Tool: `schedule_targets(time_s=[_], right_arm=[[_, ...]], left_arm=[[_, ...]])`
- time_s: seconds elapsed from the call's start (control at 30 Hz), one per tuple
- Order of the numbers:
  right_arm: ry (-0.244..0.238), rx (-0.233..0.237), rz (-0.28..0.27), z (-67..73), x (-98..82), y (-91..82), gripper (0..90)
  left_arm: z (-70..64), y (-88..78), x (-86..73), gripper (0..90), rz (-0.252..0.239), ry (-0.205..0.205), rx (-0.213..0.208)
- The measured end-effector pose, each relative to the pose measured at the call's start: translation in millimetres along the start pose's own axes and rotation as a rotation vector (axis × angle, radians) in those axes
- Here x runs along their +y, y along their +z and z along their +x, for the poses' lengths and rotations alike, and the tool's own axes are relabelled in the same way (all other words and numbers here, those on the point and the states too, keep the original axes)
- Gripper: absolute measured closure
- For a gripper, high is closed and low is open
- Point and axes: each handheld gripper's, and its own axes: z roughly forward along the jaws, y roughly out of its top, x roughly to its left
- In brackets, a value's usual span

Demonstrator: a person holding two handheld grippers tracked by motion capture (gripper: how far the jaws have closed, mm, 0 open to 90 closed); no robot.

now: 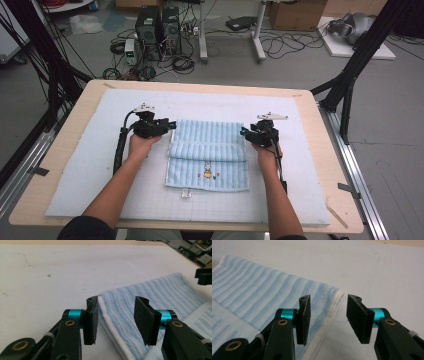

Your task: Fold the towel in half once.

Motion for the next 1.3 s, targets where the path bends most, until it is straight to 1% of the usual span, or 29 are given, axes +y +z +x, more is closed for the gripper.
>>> schedule_targets(time_s=[0.03,0.07,0.1,0.13,0.17,0.2,0.23,0.27,0.33,0.43,0.5,0.57,0.6,0.63,0.67,0.7,0.73,0.77,0.8,0.87,1.0,1.07,1.1,1.13,1.17,1.23,1.3], right_arm=[[-0.003,0.012,-0.005,0.1,-1.5,-2.9,53.9],[-0.008,0.03,-0.002,-0.4,-3.5,-5.5,53.7],[0.0,0.037,0.01,0.1,-3.9,-6.9,53.0],[0.001,0.058,0.023,-0.3,-4.8,-9.2,53.0],[-0.003,0.076,0.022,-0.3,-5.3,-11.2,53.4],[-0.008,0.081,0.015,0.7,-6.1,-14.3,54.0],[-0.011,0.1,0.009,0.9,-6.8,-16.8,54.7],[-0.006,0.124,0.012,1.4,-7.5,-19.0,55.3],[-0.028,0.147,0.023,2.4,-9.8,-22.4,57.3],[-0.028,0.174,0.037,3.9,-13.8,-24.5,58.2],[-0.033,0.202,0.052,4.6,-16.8,-23.9,58.0],[-0.035,0.224,0.088,7.2,-20.5,-22.2,57.5],[-0.042,0.232,0.105,8.6,-22.6,-20.8,57.7],[-0.051,0.232,0.127,10.2,-24.4,-19.6,59.1],[-0.057,0.236,0.138,11.1,-26.4,-18.7,63.0],[-0.069,0.235,0.143,11.5,-28.3,-17.9,68.6],[-0.084,0.228,0.144,12.1,-29.8,-18.8,75.8],[-0.091,0.235,0.136,12.0,-31.0,-20.3,79.7],[-0.105,0.235,0.131,12.6,-31.5,-22.0,81.2],[-0.118,0.225,0.121,14.6,-32.5,-25.3,82.0],[-0.148,0.224,0.108,18.5,-32.1,-34.4,81.8],[-0.147,0.226,0.086,21.1,-31.9,-41.0,81.7],[-0.156,0.231,0.081,22.1,-32.2,-43.9,81.7],[-0.158,0.231,0.076,23.6,-33.2,-46.8,81.7],[-0.16,0.237,0.07,24.8,-34.9,-49.8,81.7],[-0.163,0.242,0.058,26.8,-39.4,-56.6,81.8],[-0.161,0.253,0.044,28.3,-45.0,-63.9,81.7]], left_arm=[[-2.2,-3.2,-2.7,54.7,-0.003,0.007,-0.019],[-2.6,-4.2,-3.8,54.7,0.003,0.014,-0.029],[-5.1,-5.8,-6.2,54.7,0.023,0.02,-0.044],[-7.3,-7.3,-9.0,54.7,0.023,0.035,-0.056],[-9.6,-8.4,-11.5,54.9,0.031,0.044,-0.064],[-11.7,-9.5,-14.3,54.9,0.039,0.055,-0.069],[-13.9,-10.3,-17.3,54.9,0.045,0.059,-0.075],[-15.8,-10.6,-19.8,54.9,0.076,0.068,-0.08],[-18.4,-11.3,-24.0,55.0,0.086,0.075,-0.091],[-22.0,-13.0,-29.5,55.4,0.104,0.08,-0.104],[-24.9,-13.7,-32.7,55.6,0.119,0.085,-0.107],[-27.8,-13.9,-34.9,56.9,0.15,0.101,-0.109],[-29.5,-14.1,-36.1,62.4,0.163,0.114,-0.115],[-31.2,-14.2,-37.4,70.0,0.17,0.138,-0.11],[-32.8,-14.4,-38.9,74.5,0.174,0.157,-0.107],[-34.4,-15.0,-40.1,80.4,0.173,0.167,-0.106],[-36.2,-16.4,-40.8,81.7,0.163,0.18,-0.101],[-37.2,-17.9,-41.4,82.7,0.154,0.195,-0.102],[-38.2,-19.2,-41.7,83.0,0.148,0.196,-0.103],[-39.6,-23.6,-42.6,83.2,0.12,0.2,-0.11],[-40.3,-35.5,-44.8,83.0,0.063,0.199,-0.135],[-41.3,-40.8,-47.0,83.0,0.038,0.19,-0.143],[-41.4,-42.7,-48.0,83.0,0.035,0.184,-0.154],[-42.3,-44.5,-48.9,83.0,0.036,0.182,-0.156],[-43.6,-46.4,-49.9,83.0,0.038,0.186,-0.163],[-47.1,-50.9,-52.9,83.0,0.022,0.187,-0.173],[-50.7,-55.4,-55.9,82.9,0.018,0.189,-0.185]])
